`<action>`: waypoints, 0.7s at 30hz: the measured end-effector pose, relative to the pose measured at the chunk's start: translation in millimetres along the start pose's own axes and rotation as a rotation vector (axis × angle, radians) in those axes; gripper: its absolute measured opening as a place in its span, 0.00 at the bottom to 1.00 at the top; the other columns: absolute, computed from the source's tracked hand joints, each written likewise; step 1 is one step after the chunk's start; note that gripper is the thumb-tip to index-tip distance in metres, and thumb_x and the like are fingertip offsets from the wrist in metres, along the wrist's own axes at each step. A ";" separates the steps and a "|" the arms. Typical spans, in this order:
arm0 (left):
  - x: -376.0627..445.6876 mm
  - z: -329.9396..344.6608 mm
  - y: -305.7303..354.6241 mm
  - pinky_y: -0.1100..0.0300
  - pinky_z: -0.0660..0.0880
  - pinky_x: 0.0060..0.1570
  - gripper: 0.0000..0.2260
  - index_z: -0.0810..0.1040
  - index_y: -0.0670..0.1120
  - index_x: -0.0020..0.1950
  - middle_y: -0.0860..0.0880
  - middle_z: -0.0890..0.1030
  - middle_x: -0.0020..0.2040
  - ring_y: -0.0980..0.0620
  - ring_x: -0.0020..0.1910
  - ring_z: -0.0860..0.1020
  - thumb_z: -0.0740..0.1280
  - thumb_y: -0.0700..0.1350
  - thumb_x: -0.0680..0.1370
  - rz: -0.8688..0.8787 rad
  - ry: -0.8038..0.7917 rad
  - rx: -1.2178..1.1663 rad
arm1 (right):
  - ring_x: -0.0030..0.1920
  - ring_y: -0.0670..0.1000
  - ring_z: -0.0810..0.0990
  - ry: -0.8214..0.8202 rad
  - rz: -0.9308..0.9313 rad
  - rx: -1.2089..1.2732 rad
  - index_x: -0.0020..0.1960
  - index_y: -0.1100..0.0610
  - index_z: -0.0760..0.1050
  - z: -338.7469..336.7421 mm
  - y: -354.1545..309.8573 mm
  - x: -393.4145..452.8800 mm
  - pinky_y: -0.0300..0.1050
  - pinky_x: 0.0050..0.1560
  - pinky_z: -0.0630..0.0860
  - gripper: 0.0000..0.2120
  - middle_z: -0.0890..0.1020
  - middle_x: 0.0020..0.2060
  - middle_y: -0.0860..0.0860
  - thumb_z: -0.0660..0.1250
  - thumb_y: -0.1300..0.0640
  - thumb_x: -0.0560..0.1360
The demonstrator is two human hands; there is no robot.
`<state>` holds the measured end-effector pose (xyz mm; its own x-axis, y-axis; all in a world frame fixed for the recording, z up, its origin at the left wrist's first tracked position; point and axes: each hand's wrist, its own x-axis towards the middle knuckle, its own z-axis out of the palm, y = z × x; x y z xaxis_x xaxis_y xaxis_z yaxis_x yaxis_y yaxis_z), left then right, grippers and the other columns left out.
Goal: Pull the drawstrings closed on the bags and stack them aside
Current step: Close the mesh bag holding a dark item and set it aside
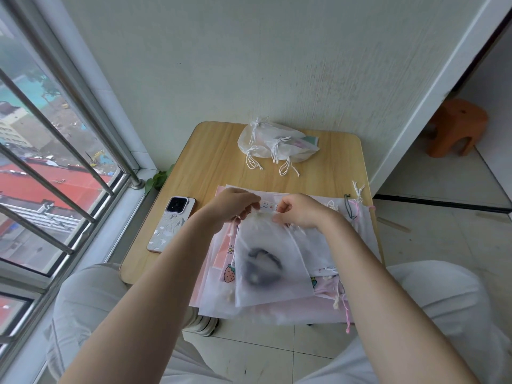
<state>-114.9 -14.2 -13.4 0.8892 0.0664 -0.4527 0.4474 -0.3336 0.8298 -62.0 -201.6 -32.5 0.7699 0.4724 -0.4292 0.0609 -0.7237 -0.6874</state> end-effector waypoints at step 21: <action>-5.7 21.4 -3.5 0.64 0.67 0.35 0.12 0.86 0.46 0.46 0.52 0.77 0.33 0.53 0.31 0.68 0.66 0.51 0.78 0.114 -0.119 0.071 | 0.31 0.47 0.74 0.148 -0.223 0.523 0.41 0.58 0.80 -12.0 -37.3 -3.0 0.40 0.37 0.74 0.10 0.77 0.30 0.49 0.68 0.54 0.78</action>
<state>-123.6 -33.5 -20.7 0.9142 -0.0863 -0.3961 0.3326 -0.3988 0.8546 -59.0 -182.0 1.4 0.8571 0.4826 -0.1803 -0.0609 -0.2527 -0.9656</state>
